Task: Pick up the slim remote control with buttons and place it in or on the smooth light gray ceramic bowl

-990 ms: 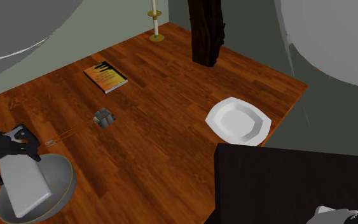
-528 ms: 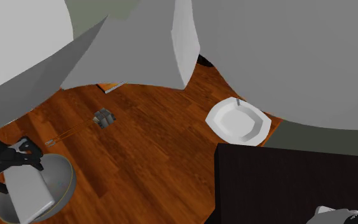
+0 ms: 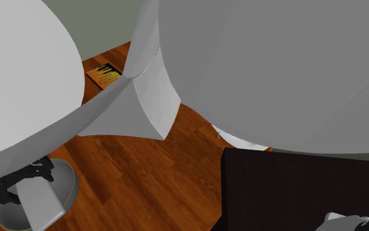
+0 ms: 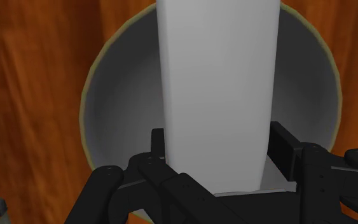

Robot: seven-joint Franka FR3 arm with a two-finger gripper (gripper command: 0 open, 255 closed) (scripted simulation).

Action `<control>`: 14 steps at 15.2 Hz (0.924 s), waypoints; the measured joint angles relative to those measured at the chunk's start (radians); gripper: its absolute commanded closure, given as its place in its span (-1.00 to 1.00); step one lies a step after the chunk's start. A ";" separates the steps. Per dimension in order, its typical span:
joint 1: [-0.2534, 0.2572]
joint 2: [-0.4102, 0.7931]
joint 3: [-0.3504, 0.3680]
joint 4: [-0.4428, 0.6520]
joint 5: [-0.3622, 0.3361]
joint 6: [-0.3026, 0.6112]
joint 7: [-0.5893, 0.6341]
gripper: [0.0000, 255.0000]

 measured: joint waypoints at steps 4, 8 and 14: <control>-0.001 0.003 0.001 0.002 0.001 0.003 -0.001 1.00; -0.001 0.004 0.000 0.002 0.001 0.003 -0.001 -1.00; 0.002 -0.024 -0.003 -0.005 -0.003 -0.018 0.002 -1.00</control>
